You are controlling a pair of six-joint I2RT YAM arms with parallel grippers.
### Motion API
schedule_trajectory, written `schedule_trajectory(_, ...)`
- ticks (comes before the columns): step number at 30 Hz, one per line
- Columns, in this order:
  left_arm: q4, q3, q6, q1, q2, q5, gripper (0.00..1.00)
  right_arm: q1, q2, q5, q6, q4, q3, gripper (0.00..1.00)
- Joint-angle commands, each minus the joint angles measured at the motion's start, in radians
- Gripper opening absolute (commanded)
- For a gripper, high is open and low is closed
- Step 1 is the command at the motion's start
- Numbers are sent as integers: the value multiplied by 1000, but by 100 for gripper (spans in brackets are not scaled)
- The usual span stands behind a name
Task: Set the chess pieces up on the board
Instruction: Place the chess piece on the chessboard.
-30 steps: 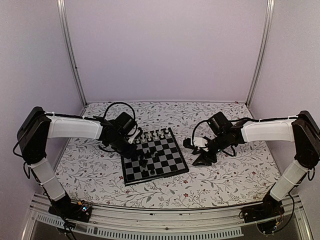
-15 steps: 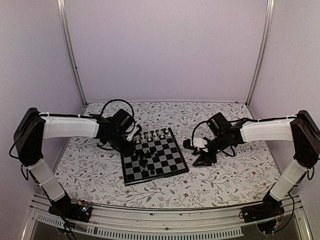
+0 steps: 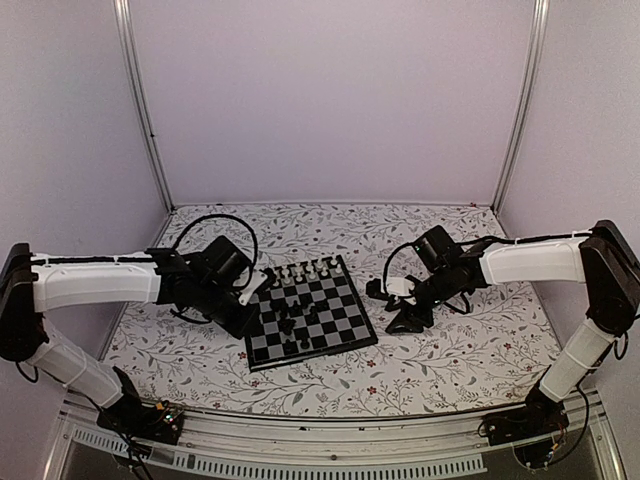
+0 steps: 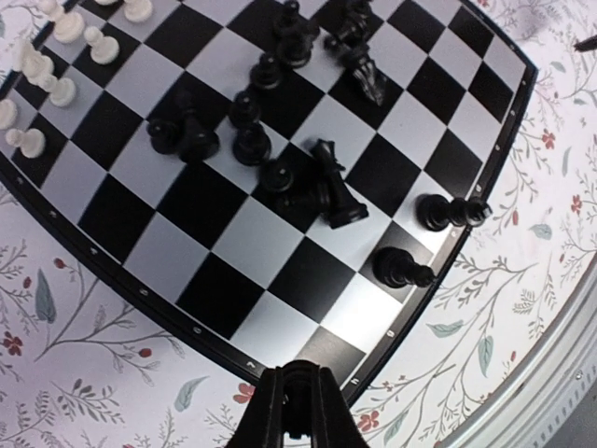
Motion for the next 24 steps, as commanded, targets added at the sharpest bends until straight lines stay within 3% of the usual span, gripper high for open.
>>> schedule_trajectory(1, -11, -9, -46, -43, 34, 1, 5, 7, 12, 4, -11, -7, 13, 58)
schedule_trajectory(24, -33, -24, -154, -107, 124, 10, 7, 6, 1, -3, -14, -11, 12, 57)
